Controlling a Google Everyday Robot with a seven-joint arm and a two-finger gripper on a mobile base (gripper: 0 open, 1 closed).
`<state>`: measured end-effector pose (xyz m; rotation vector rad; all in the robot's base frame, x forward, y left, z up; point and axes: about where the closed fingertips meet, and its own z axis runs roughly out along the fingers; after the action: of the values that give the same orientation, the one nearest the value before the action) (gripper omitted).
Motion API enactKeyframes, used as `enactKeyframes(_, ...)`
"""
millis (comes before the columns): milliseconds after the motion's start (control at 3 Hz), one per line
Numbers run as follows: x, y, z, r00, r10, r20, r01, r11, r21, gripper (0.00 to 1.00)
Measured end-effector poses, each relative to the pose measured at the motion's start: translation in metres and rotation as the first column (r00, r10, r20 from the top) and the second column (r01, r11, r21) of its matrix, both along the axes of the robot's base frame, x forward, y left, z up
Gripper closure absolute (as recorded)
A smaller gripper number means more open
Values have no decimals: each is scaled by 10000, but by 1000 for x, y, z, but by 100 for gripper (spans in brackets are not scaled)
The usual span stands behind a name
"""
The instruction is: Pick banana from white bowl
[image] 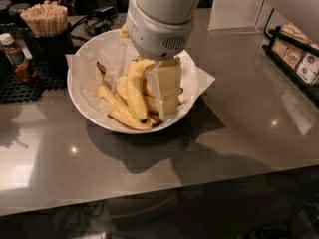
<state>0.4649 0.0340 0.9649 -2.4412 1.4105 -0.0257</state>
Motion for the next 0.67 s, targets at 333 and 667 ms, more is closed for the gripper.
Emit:
enactKeyframes(333, 36, 1, 22, 9969, -487, 612, 463, 9981, 406, 0)
enactKeyframes(667, 37, 2, 27, 9961, -508, 716, 474, 9977, 490, 0)
